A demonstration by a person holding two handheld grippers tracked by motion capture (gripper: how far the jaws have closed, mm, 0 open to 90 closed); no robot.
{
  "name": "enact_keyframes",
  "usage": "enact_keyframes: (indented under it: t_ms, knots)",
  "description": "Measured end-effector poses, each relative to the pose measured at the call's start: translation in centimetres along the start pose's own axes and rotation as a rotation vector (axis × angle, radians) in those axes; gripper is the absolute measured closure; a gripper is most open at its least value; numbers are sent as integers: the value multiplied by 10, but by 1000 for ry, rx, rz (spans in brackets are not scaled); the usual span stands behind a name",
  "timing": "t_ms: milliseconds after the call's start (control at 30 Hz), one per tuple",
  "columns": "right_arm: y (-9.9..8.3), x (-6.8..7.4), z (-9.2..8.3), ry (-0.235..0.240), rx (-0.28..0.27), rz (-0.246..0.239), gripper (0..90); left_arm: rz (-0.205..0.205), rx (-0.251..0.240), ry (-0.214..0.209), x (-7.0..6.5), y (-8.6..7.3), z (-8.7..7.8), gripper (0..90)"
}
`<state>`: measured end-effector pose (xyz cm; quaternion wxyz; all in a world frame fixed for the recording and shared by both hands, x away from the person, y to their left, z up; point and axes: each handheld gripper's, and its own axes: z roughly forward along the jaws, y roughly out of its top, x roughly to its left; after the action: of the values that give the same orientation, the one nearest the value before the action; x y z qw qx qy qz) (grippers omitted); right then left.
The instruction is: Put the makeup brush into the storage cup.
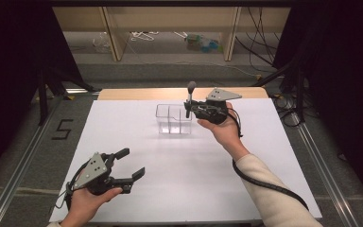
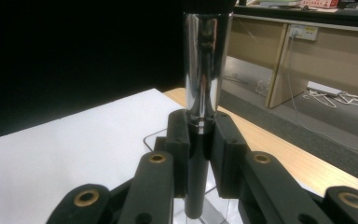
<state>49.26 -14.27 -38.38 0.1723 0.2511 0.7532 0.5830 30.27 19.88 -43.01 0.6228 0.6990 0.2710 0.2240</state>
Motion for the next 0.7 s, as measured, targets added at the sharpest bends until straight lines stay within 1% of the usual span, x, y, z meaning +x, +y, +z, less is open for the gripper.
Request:
enact_keyframes:
  t_ms: [267,467,500,567,633,700]
  knots:
    - [1,-2,1,-9,-2,-5,794,-1,0,2,0,0,0,158]
    - [1,-3,2,-18,2,-7,794,-1,0,2,0,0,0,158]
    - [1,-3,2,-16,10,-7,794,-2,-1,1,0,0,0,159]
    - [1,-3,3,-13,2,-6,794,-2,0,1,0,0,0,159]
    - [1,-3,4,-21,4,-8,793,-1,0,1,0,0,0,159]
    - [0,-4,4,-20,5,-13,793,-1,0,1,0,0,0,159]
